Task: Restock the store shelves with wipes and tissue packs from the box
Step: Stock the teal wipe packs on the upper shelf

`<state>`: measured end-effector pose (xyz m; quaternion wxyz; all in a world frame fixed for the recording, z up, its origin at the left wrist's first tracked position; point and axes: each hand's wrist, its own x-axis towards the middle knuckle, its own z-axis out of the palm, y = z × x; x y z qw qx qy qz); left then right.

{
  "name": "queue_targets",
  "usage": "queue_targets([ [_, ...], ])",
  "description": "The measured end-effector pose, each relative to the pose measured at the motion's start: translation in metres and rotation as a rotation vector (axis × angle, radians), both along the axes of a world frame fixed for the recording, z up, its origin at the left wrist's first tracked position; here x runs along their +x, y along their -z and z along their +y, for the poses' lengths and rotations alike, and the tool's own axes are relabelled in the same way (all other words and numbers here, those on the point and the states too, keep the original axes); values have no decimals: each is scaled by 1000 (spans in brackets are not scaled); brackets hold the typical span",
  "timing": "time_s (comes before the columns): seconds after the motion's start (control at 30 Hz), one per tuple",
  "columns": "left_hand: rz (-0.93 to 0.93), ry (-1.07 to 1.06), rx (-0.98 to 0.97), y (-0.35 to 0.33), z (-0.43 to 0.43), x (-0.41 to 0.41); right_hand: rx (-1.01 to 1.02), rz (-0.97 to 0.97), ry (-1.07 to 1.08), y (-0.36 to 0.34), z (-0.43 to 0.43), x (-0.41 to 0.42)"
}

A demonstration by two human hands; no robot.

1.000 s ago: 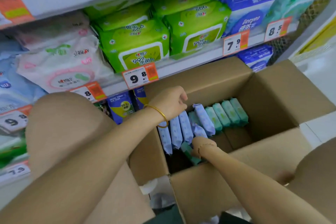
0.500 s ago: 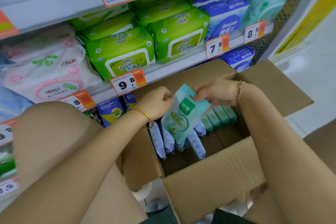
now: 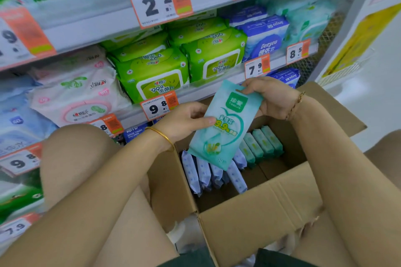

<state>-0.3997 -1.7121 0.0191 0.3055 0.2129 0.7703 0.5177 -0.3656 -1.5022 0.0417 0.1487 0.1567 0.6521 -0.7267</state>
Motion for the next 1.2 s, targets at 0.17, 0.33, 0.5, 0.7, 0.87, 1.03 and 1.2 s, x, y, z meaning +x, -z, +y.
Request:
queue_targets([
  [0.17, 4, -221, 191, -38, -6, -5, -138, 105, 30, -26, -7, 3],
  [0.33, 153, -377, 302, -93, -16, -15, 32, 329, -46, -72, -37, 3],
  [0.5, 297, -455, 350, -142, -25, -32, 219, 539, 0, -121, -64, -17],
  [0.7, 374, -547, 297, -195, -31, -78, 368, 615, 158, -172, -84, -81],
  [0.87, 551, -612, 219, -227, -29, -111, 555, 697, 247, -202, -101, -134],
  [1.03, 723, -759, 119, -221, -29, -139, 657, 748, 300, -206, -113, -162],
  [1.2, 768, -816, 65, -200, -22, -144, 698, 718, 286, -179, -113, -168],
])
